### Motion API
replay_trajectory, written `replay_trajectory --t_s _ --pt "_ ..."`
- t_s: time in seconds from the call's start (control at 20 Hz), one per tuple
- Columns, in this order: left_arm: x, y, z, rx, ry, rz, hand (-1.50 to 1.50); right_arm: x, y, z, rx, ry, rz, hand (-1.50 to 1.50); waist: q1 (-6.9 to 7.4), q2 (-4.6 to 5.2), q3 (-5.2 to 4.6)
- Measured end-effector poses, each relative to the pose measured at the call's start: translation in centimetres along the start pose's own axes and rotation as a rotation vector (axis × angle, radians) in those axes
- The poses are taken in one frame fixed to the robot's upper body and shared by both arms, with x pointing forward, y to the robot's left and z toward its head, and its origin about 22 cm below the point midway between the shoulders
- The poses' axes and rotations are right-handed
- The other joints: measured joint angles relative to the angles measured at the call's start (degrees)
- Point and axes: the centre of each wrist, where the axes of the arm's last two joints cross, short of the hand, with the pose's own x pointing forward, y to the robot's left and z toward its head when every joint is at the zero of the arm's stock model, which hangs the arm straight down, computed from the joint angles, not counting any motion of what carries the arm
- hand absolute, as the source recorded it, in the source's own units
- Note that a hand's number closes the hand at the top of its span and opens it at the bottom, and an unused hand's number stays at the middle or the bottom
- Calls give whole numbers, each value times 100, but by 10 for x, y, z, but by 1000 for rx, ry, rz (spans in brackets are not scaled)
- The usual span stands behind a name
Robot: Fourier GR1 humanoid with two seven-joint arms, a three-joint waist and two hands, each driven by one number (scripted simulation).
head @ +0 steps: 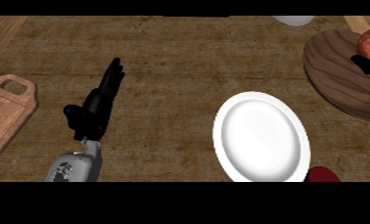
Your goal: Pick the squash from the plate and place it in the bowl
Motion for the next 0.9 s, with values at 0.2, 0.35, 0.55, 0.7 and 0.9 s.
replay_trajectory --t_s 0.2,0.35,0.55,0.7,0.9 --pt "-2 8 2 -2 -3 -1 0 -43 9 -16 -16 39 30 150 8 1 1" --pt "3 1 6 -2 -1 2 0 -72 22 -23 -18 61 65 150 24 2 3" --pt "0 1 2 0 0 4 0 -107 38 -29 -11 91 90 150 30 11 4" --pt "2 2 0 3 0 3 0 -124 48 -32 44 117 92 150 34 12 3" --pt "-3 6 -1 3 -3 3 0 -148 55 -27 127 180 1 -150 61 28 7"
